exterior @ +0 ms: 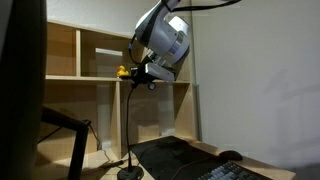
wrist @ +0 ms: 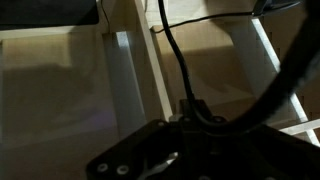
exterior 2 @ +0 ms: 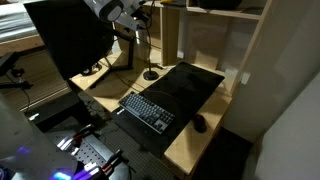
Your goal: Move the lamp to the left side of the desk
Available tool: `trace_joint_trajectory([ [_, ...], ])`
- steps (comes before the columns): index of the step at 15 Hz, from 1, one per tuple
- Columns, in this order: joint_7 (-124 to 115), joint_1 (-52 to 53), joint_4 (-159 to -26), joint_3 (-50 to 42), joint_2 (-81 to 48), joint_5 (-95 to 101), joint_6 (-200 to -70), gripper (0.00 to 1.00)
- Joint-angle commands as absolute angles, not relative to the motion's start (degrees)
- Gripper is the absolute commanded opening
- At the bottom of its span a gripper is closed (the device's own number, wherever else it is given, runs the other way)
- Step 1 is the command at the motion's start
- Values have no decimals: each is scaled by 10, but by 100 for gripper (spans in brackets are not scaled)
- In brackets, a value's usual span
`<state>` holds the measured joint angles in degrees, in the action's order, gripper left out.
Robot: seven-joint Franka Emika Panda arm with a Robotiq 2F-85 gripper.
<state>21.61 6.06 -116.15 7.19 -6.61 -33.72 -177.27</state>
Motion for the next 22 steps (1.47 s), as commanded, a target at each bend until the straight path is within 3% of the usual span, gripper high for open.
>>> trace_joint_trajectory([
  [1, 214, 56, -1182, 72, -69, -359, -1809, 2],
  [4, 212, 54, -1184, 71, -63, -363, -1809, 2],
  [5, 207, 56, -1190, 63, -56, -346, -1801, 8],
  [6, 204, 57, -1192, 59, -51, -339, -1800, 35],
  [7, 206, 55, -1192, 56, -42, -335, -1787, 36],
  [11, 226, 50, -1188, 53, -7, -340, -1716, 64],
  [16, 213, 37, -1183, 25, 81, -310, -1493, 98],
  [22, 136, -7, -1176, -38, 150, -133, -1440, 100],
])
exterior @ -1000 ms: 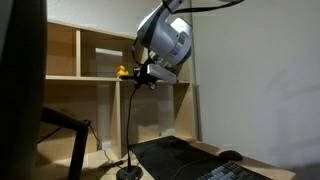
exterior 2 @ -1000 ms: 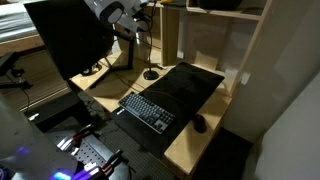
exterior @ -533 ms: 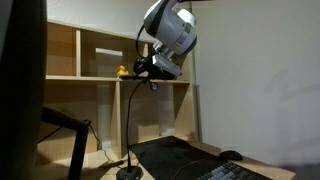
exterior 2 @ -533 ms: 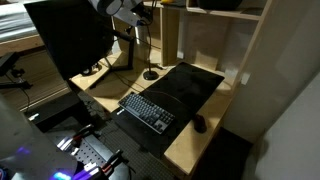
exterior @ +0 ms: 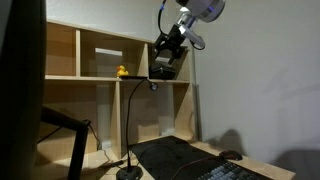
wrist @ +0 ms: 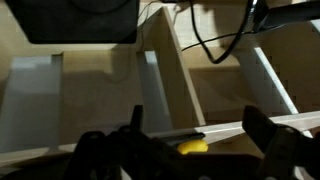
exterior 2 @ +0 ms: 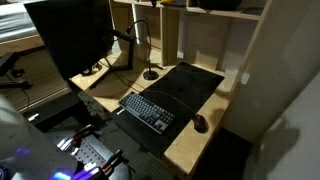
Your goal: Move the lamp to the left side of the desk
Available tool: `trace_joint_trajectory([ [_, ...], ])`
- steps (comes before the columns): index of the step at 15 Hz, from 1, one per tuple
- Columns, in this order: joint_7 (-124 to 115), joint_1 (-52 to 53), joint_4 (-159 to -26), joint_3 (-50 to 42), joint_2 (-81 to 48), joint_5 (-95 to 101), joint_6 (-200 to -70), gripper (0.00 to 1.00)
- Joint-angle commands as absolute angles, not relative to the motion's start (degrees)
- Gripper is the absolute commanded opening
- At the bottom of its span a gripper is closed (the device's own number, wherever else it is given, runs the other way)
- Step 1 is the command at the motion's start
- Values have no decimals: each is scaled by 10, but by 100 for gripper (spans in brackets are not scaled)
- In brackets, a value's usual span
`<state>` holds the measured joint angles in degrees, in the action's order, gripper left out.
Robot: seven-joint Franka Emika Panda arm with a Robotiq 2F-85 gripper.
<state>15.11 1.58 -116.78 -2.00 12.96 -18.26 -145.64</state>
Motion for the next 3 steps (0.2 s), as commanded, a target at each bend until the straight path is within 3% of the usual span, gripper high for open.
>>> trace_joint_trajectory([
  [1, 142, 16, -1168, -36, 139, -158, -1453, 100],
  [3, 141, 13, -1168, -45, 145, -153, -1453, 100],
])
